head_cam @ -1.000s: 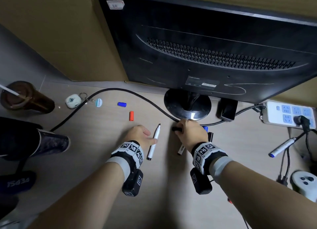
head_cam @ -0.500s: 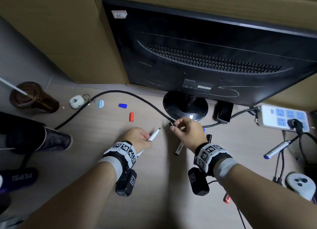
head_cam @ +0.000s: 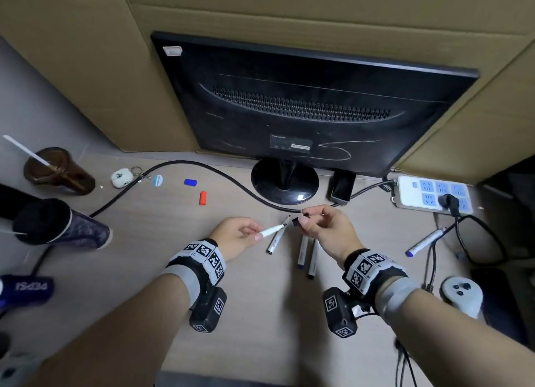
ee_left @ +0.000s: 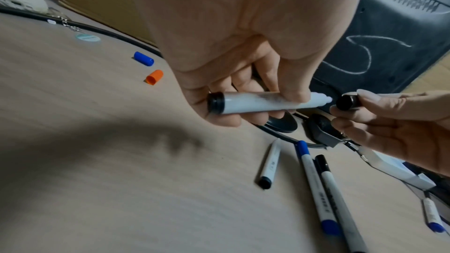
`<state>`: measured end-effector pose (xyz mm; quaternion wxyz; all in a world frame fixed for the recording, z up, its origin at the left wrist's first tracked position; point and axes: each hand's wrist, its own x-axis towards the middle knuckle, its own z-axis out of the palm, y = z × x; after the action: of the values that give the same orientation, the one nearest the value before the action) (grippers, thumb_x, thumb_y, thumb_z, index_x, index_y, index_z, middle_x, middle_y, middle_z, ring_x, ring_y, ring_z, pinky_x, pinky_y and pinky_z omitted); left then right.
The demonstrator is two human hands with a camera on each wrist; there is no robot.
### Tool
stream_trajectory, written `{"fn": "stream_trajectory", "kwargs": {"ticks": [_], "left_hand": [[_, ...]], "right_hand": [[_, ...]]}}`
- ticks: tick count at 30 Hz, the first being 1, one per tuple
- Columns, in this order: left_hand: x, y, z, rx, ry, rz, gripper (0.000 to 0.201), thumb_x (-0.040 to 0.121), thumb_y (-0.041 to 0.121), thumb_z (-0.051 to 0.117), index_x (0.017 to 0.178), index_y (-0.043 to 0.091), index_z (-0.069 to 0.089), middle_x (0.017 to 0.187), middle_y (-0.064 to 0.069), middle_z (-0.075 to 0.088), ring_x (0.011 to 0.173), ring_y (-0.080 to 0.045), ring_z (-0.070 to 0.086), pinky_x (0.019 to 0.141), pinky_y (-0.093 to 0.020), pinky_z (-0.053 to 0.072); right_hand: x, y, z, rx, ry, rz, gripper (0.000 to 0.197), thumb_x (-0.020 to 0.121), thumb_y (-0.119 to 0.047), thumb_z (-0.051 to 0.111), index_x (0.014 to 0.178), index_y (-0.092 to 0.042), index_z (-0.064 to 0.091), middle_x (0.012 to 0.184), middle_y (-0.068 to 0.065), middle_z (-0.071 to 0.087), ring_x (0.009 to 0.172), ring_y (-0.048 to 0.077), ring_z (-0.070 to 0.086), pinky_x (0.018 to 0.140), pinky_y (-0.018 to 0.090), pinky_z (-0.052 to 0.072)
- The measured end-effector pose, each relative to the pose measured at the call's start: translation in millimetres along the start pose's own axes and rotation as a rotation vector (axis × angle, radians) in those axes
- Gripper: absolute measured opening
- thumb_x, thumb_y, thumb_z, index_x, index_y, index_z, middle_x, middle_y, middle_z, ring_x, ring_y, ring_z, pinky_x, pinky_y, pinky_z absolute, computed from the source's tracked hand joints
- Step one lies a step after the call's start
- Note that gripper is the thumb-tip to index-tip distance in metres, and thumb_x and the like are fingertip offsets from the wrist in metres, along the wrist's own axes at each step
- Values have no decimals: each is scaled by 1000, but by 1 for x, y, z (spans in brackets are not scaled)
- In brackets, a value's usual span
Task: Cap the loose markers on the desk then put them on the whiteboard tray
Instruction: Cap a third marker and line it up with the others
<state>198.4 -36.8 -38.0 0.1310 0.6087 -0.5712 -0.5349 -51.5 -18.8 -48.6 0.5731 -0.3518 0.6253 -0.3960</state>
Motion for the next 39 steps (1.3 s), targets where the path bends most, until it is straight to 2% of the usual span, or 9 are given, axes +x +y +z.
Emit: {"fn": "stream_trajectory", "kwargs": {"ticks": [4,8,11,17,21,25,32,35,39], "left_hand": [[-5,14,11,18,1,55,12,95,13,70,104,17,76,84,7,70,64,12,61,66,-5,43],[-10,23,15,34,13,68,15,97,14,67,108,15,76,102,-6,78,85,-5,67,72,-3,45],[-14,32,18,45,39,95,15,97,13,67,109,13,77,101,-6,78,84,-7,66,71,-1,44],[-21,44,23,97,52,148,15,95,12,69,103,20,78,92,4,74,84,-2,61,70,1,42],[-23,48,25,117,60,142,16,94,14,69,104,22,79,92,9,74,86,0,62,74,-7,42],[-23,50,29,123,40,139,17,94,17,71,105,24,80,96,8,75,93,-5,64,81,-16,44],[-22,63,35,134,11,201,18,94,17,71,108,22,81,91,15,71,84,-3,62,74,-11,43],[-23,71,37,134,-8,212,17,94,19,71,106,25,81,93,12,73,82,-1,63,72,-7,44],[-20,78,40,96,-74,157,15,94,21,69,105,21,80,88,5,81,83,-14,72,85,-33,57]], "right_hand": [[-10,-6,-12,18,-22,-56,11,94,1,73,103,-6,70,84,24,65,87,33,68,97,54,58],[-18,-14,-25,78,-31,-75,21,101,7,58,116,1,71,81,14,54,76,28,68,81,34,66],[-22,-13,-33,8,-89,-76,21,98,7,63,114,-3,72,84,15,56,77,30,67,74,26,64],[-23,-13,-47,-253,-107,-129,20,81,-4,87,99,-10,80,83,-7,75,62,-6,61,67,10,50],[-24,-16,-51,-295,-129,-166,23,80,-11,90,93,-28,82,86,2,78,74,11,59,75,19,55],[-24,-22,-52,-354,-151,-191,25,80,-12,90,91,-33,82,73,2,56,67,9,51,70,16,48],[-25,-29,-55,-414,-215,-201,23,79,-17,91,100,-25,85,76,4,58,70,14,51,73,28,47],[-25,-32,-53,-428,-240,-208,19,81,-20,89,97,-29,84,80,21,70,69,17,54,71,38,53],[-23,-37,-54,-433,-242,-153,14,82,-19,88,92,-28,84,86,18,77,71,21,61,83,50,60]]}}
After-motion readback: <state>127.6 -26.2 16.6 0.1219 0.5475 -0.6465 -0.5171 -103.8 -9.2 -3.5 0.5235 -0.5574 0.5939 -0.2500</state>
